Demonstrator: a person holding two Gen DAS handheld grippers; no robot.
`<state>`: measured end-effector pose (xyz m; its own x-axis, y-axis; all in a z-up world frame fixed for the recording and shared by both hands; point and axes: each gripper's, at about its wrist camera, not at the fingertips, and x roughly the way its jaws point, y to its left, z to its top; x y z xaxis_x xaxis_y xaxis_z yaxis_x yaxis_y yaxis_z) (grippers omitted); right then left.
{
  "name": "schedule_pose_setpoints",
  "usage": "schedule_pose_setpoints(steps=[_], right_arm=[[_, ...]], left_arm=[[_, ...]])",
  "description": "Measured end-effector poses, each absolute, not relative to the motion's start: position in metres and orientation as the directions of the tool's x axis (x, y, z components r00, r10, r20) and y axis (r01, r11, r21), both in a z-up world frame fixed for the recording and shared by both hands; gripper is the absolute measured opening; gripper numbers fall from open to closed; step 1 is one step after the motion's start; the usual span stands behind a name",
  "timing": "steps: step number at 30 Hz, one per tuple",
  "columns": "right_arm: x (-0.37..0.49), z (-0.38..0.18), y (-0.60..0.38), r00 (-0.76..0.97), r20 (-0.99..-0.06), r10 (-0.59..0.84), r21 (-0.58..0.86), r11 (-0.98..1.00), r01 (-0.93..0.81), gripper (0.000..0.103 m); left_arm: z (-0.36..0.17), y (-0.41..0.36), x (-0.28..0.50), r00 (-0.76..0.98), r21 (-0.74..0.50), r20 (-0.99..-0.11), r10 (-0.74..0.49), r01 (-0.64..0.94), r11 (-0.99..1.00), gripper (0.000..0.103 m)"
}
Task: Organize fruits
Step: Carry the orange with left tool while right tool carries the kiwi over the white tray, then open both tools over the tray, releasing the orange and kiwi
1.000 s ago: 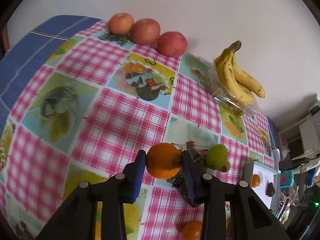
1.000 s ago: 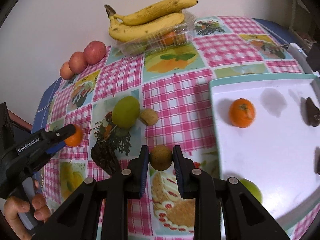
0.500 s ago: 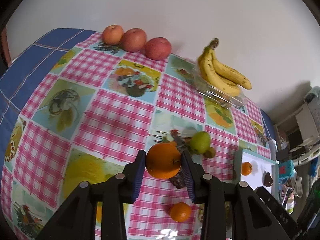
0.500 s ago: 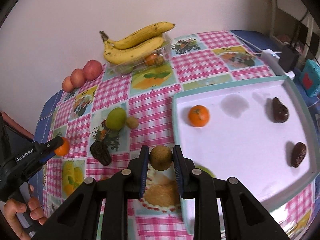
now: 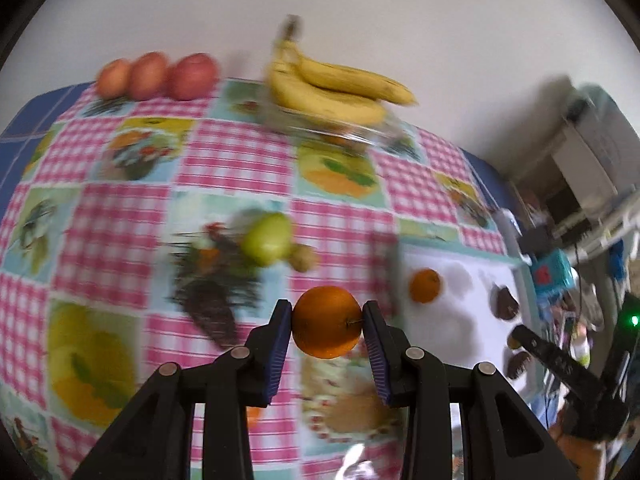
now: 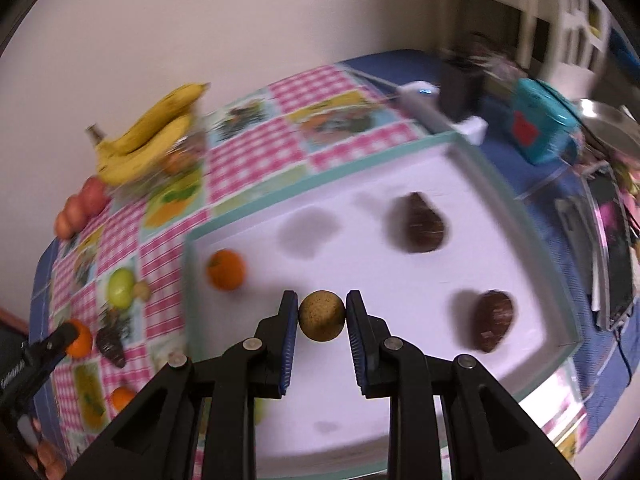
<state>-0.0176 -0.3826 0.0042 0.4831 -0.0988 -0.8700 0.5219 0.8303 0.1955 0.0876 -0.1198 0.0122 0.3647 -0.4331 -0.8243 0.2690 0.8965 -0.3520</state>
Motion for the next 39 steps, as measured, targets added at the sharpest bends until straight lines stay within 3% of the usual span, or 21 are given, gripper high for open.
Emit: schedule_pose_setpoints(steps=[11,23,34,39], right_arm=[[-0.028,-0.003,-0.415,0.470,-0.874,-0.123,0.201,0.789,0.581,0.026],[-0.021,-0.038,-0.424,0.415,-0.907,-0.078,0.207,0.774,0.598,0.026],[-0.019,-0.037,-0.424,0.402,-0.912,-0.087,0.188,0.780,0.597,0.026],[-0.017,-0.041,-0.423,0.384,-0.920,-0.077,0.182,0.784,0.594,0.032]], left_arm=[[-0.007,-0.211,0.060,0.322,-0.264,-0.831,-0.454,0.490,0.831,0.039],[-0.024,-0.236,0.059,0.350,-0.175,-0.846,-0.403,0.530,0.830,0.039],[-0.024,-0.237,0.059,0.360,-0.145,-0.848,-0.388,0.546,0.825,0.043],[-0.024,-0.237,0.059,0.356,-0.151,-0.849,-0.391,0.545,0.824,0.045]])
